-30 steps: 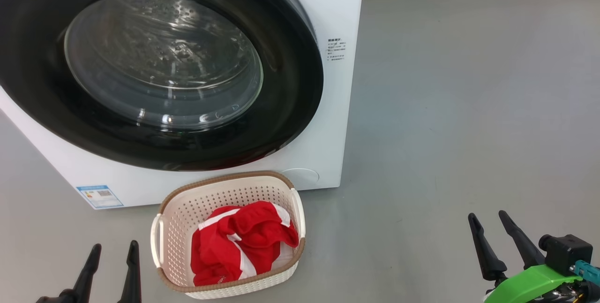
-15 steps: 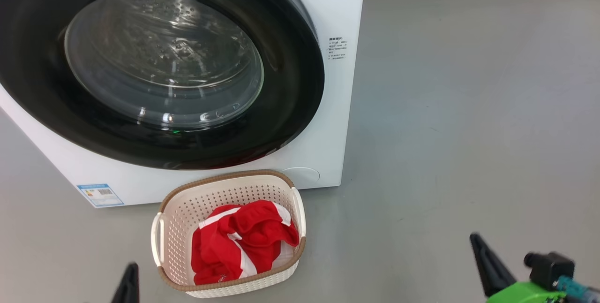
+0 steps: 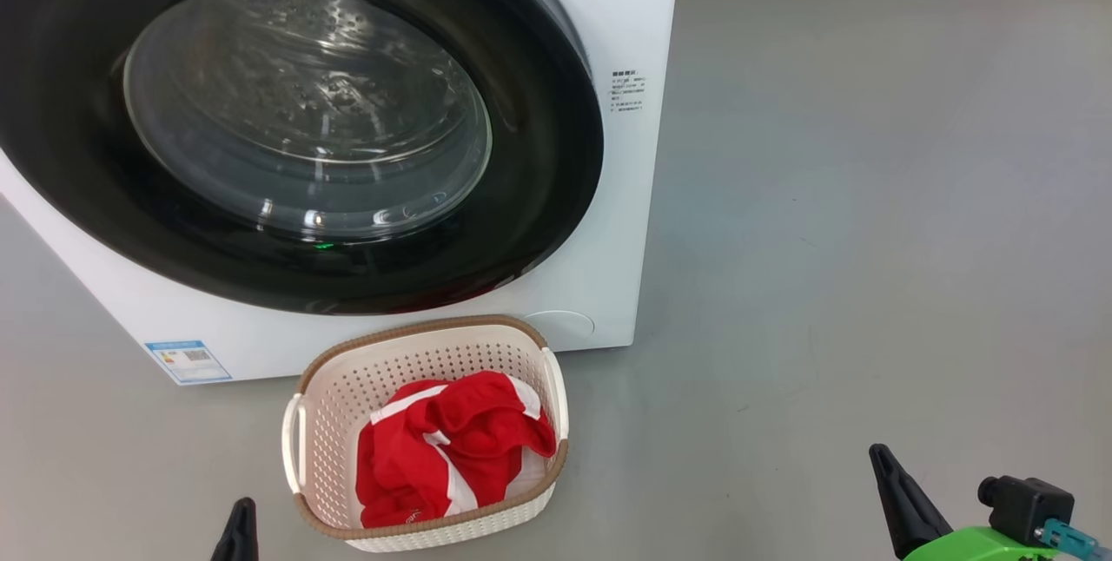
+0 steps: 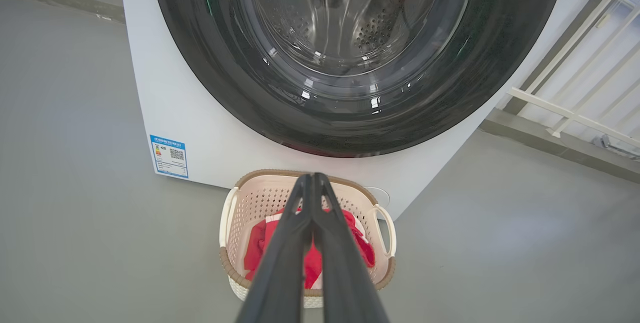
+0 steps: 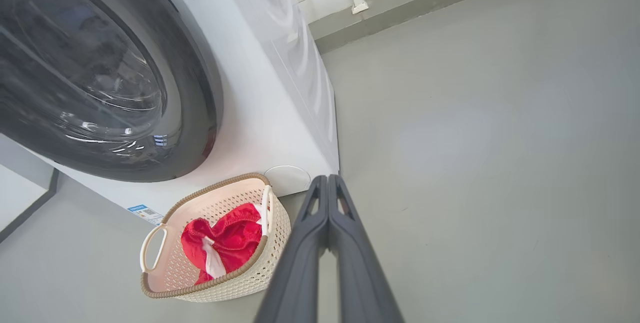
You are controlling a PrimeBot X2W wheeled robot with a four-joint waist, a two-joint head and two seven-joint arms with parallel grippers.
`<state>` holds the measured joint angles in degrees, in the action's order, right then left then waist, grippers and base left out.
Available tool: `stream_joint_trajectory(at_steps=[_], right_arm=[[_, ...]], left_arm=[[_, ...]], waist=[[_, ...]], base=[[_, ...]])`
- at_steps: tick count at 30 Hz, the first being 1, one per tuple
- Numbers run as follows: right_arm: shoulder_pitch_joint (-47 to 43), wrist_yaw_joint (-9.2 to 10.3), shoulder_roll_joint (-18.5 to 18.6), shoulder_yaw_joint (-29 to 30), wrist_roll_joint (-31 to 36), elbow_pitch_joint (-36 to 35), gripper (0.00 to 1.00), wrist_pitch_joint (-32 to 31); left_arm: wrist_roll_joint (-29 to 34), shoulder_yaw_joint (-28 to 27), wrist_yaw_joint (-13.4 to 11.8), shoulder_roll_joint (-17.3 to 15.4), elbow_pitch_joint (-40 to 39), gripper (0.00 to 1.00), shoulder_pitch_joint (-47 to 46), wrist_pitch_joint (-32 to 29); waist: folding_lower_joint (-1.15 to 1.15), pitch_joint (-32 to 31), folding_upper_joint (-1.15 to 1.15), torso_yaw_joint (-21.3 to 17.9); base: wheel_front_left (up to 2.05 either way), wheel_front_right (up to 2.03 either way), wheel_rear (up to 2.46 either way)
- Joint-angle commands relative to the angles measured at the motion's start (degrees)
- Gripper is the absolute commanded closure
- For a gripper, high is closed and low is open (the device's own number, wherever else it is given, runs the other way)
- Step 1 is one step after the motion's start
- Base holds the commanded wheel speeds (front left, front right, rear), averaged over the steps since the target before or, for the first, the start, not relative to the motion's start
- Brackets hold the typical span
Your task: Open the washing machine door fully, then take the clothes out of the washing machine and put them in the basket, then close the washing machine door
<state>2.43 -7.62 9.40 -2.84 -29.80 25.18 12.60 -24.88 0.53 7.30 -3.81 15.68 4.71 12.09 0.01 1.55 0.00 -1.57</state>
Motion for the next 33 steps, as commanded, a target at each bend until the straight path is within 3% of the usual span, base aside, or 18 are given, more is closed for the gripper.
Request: stream_joint_trajectory(at_steps=[1,33], right_arm=[[1.33,0.02,0.48,0.61,-2.40,-1.71,1.00,-0.40],[2.05,0.05,-1.55,3.16,-19.73,-4.43,1.00,-5.82]], left_arm=[[-1.73,-0.72,0.02,-0.78,-1.19,1.00,-1.68,-0.35],[-20.68,-2.58,0.07,-0.29,-1.30,1.00,-4.37,-5.65]], waist=[[-0.01,-0.01,0.00,0.03],[-0.01,-0.40,0.00,0.48]], base=[[0.00,0.00,0.00],[0.00,0.00,0.00]])
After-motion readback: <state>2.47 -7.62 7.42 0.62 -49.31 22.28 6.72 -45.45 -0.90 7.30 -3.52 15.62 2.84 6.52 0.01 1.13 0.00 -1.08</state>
